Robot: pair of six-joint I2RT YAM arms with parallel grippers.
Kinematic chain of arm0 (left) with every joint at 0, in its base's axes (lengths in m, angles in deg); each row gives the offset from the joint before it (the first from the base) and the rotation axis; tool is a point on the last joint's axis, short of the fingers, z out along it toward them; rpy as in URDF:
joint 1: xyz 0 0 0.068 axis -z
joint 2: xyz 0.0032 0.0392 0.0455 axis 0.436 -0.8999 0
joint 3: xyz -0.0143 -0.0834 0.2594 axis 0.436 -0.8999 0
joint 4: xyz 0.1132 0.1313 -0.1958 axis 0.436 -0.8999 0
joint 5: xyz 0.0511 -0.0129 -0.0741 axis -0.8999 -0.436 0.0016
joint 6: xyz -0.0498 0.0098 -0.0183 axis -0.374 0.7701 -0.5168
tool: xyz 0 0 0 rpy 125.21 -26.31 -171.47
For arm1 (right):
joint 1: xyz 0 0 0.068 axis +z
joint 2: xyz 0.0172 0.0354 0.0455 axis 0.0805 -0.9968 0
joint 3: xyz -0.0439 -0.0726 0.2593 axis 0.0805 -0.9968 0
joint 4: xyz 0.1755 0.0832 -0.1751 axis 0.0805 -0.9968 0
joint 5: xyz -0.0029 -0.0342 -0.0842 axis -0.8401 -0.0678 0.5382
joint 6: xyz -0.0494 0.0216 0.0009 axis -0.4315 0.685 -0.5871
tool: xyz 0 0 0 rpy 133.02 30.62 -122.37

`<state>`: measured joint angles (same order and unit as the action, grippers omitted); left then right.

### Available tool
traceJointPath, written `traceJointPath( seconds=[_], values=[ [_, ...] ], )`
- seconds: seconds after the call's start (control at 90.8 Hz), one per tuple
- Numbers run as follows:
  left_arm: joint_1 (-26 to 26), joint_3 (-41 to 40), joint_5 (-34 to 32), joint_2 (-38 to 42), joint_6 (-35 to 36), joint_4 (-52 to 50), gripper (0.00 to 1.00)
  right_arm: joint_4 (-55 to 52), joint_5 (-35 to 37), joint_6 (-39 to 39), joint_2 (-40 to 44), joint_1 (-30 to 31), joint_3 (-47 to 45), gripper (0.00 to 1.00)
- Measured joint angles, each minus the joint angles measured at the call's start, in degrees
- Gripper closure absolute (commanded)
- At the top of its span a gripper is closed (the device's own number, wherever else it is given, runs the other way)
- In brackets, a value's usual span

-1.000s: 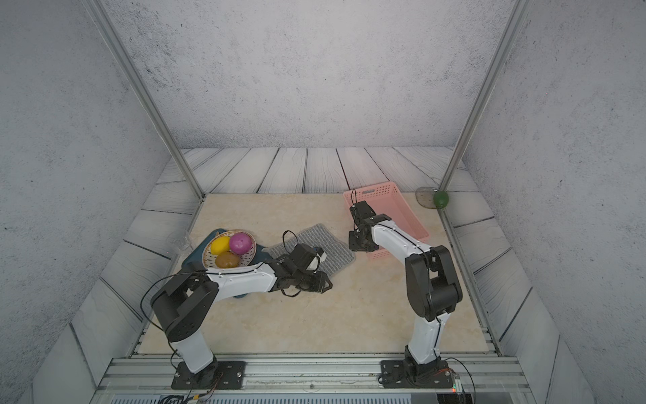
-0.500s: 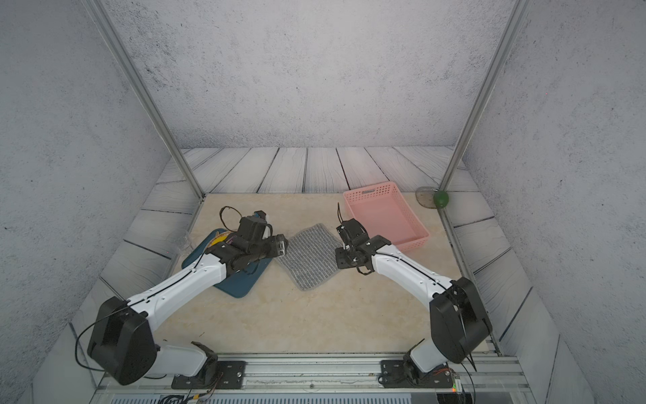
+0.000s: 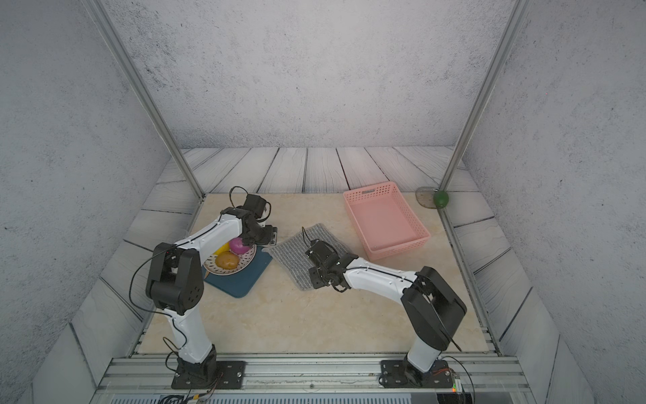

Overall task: Fold the square dishcloth
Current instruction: Flatten out the cleaning item at the center of the board.

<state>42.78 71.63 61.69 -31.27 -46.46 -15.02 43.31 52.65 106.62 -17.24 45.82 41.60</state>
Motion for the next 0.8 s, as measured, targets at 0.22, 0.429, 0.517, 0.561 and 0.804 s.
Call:
traceJointPath(
  seconds=[0.22, 0.429, 0.517, 0.561, 0.804],
  values=[
    [-0.4, 6.7, 3.0, -6.7, 3.5, -3.9, 0.2, 0.3, 1.5, -1.2, -5.8, 2.4, 4.8, 0.44],
    [-0.4, 9.7, 4.1, -9.9, 5.0, -6.1, 0.2, -0.5, 3.8, -3.6, -11.9, 5.3, 10.1, 0.43],
    [-0.4, 10.2, 4.2, -11.1, 5.3, -6.5, 0.2, -0.9, 4.1, -4.2, -13.2, 6.6, 10.9, 0.43],
    [-0.4, 10.4, 4.3, -11.8, 5.4, -6.9, 0.21, -1.3, 4.2, -4.6, -13.6, 7.0, 11.1, 0.43],
    [-0.4, 10.5, 4.6, -13.1, 5.6, -7.8, 0.42, -3.5, 5.0, -5.0, -16.2, 8.1, 12.2, 0.44]
  ],
)
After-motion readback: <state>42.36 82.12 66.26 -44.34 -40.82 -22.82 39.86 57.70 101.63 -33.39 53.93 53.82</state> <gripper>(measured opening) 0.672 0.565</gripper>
